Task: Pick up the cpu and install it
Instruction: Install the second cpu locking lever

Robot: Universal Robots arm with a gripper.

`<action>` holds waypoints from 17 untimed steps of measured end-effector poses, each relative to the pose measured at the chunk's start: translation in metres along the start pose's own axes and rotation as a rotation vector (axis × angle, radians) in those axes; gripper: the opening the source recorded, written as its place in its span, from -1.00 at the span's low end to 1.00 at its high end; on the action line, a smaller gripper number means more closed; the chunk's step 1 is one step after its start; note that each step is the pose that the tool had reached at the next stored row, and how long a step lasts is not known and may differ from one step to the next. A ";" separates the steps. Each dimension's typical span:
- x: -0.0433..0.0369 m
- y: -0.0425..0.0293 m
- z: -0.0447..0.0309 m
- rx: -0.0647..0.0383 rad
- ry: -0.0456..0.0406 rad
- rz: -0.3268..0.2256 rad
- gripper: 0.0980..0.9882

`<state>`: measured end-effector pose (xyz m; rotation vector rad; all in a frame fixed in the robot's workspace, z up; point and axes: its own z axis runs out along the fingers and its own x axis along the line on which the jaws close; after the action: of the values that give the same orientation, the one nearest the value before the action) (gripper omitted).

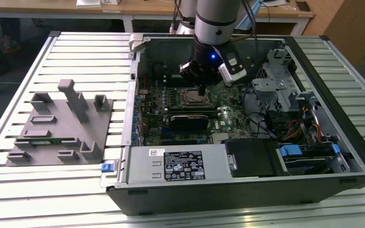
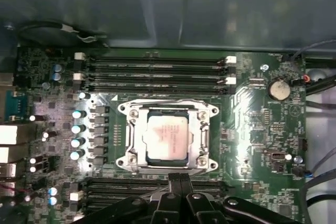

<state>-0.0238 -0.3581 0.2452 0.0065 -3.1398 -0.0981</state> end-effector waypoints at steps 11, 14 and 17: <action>0.0068 -0.0050 0.0046 -0.012 0.0001 -0.001 -0.98; 0.0081 -0.0064 0.0075 -0.017 0.0001 -0.001 -0.98; 0.0111 -0.0098 0.0083 -0.017 0.0000 -0.001 -0.98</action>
<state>-0.0349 -0.3674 0.2363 0.0080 -3.1388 -0.1254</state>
